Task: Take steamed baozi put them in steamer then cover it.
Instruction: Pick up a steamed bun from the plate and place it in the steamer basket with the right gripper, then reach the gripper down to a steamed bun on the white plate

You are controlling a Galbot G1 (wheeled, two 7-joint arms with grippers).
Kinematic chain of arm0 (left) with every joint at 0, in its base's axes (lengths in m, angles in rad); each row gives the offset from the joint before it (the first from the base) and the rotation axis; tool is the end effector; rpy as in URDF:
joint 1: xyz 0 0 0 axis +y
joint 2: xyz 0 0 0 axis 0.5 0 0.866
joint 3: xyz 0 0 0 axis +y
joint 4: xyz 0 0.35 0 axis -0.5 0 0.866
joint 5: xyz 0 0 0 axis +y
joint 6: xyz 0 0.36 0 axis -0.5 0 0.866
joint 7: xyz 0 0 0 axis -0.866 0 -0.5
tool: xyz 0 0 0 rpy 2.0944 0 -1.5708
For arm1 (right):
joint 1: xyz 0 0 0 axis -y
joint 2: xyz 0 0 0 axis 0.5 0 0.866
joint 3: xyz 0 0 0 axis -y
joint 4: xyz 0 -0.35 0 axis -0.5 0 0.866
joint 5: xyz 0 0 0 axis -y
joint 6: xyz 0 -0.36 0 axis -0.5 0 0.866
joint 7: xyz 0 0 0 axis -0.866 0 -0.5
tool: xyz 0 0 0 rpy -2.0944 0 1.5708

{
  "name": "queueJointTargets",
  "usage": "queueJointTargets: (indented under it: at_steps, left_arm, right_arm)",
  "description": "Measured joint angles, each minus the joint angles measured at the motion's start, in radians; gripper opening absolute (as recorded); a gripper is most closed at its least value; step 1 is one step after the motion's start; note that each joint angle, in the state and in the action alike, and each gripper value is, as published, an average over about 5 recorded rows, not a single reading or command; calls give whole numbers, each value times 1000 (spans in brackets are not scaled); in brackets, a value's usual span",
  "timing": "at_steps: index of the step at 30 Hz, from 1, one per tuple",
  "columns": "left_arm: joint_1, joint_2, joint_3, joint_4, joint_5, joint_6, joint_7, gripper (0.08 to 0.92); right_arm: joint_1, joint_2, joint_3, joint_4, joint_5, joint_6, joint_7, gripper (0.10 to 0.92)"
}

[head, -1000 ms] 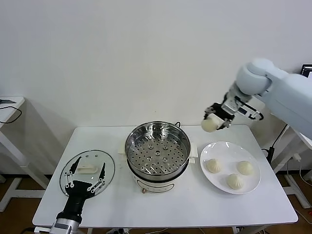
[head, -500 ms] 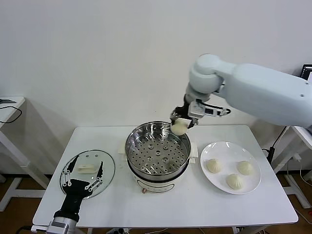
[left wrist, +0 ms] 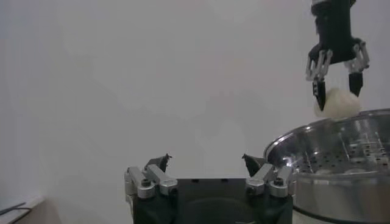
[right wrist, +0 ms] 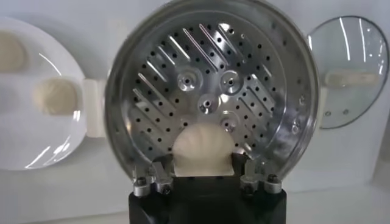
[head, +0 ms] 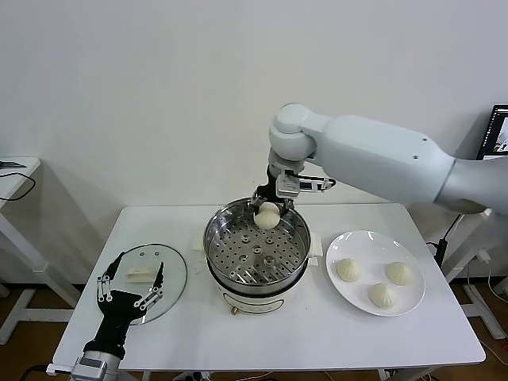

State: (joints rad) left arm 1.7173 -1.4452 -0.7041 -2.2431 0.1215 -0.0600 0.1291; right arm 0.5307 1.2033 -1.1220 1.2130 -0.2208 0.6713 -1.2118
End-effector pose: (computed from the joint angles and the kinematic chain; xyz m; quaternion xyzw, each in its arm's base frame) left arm 0.1436 0.0659 -0.2649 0.0366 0.9849 0.1678 0.0236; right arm 0.5653 0.1428 -0.0212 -0.6476 0.0583 -0.7584 0.0449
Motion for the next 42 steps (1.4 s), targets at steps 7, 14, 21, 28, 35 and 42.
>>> queueJointTargets:
  at_steps: [7, 14, 21, 28, 35, 42]
  left_arm:
    - [-2, 1, -8, 8, -6, -1, 2, 823]
    - [-9, 0, -10, 20, -7, -4, 3, 823]
    - [-13, -2, -8, 21, -7, -5, 4, 823]
    - [-10, -4, -8, 23, -7, -9, 4, 823]
    - [-8, -6, -12, 25, -7, -10, 4, 823]
    - [-6, -8, -4, 24, -5, -10, 1, 823]
  right_arm:
    - [-66, 64, 36, -125, -48, 49, 15, 662]
    - [-112, 111, 64, -220, -87, 76, 28, 662]
    - [-142, 142, 84, -281, -114, 84, 44, 662]
    - [-151, 156, 89, -306, -128, 83, 57, 687]
    - [-142, 138, 77, -285, -100, 61, 58, 814]
    - [-69, 69, 44, -199, 10, 3, 36, 823]
